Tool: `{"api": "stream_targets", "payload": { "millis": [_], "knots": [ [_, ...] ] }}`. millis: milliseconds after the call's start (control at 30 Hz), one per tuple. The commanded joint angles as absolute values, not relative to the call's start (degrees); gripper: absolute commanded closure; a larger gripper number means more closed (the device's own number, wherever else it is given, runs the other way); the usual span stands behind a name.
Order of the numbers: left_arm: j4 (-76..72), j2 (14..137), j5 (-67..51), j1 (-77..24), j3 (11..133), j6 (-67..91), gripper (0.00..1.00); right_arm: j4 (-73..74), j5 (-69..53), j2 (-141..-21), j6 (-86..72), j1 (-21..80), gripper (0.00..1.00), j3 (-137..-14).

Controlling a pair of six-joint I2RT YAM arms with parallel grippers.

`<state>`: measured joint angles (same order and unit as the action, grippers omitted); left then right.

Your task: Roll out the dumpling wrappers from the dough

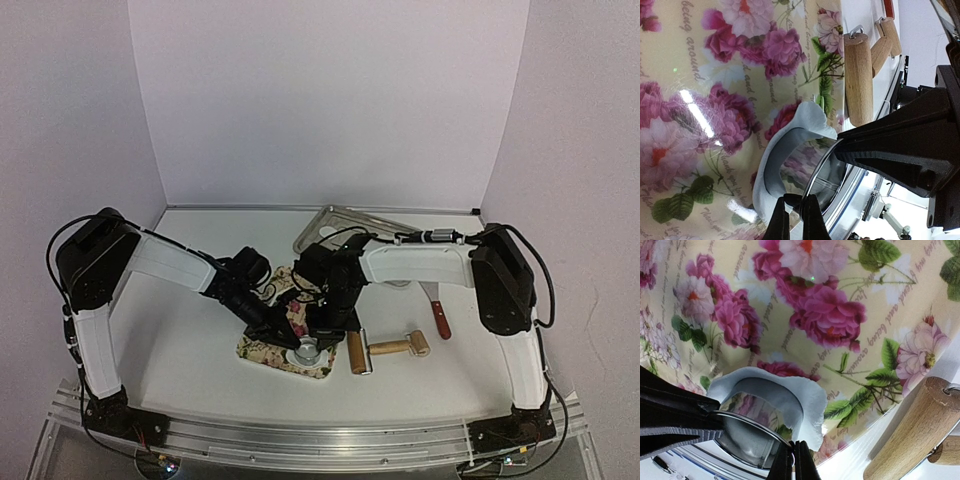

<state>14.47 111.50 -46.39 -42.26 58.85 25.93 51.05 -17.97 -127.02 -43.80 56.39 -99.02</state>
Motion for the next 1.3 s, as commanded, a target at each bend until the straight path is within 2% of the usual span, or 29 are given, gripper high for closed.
{"api": "stream_targets", "payload": {
  "millis": [0, 400, 633, 1067, 1267],
  "knots": [
    [23.65, 123.48, -23.13, -43.86, 54.59, 25.06, 1.00, 51.94, -12.53, -136.78, -43.56, 55.17, 1.00, -94.26],
    [26.12, 126.52, -18.88, -43.68, 61.64, 25.84, 1.00, 52.06, -11.83, -138.53, -40.89, 52.94, 1.00, -99.61],
    [26.36, 126.42, -19.23, -43.75, 61.09, 25.91, 1.00, 52.00, -14.51, -139.52, -39.53, 52.87, 1.00, -100.53],
    [26.66, 115.51, -13.41, -43.75, 56.77, 29.98, 1.00, 51.77, -14.21, -139.93, -37.01, 55.47, 1.00, -105.93],
    [26.91, 114.73, -13.61, -43.69, 57.17, 30.28, 1.00, 51.77, -12.58, -139.31, -37.05, 55.81, 1.00, -106.60]
  ]
}}
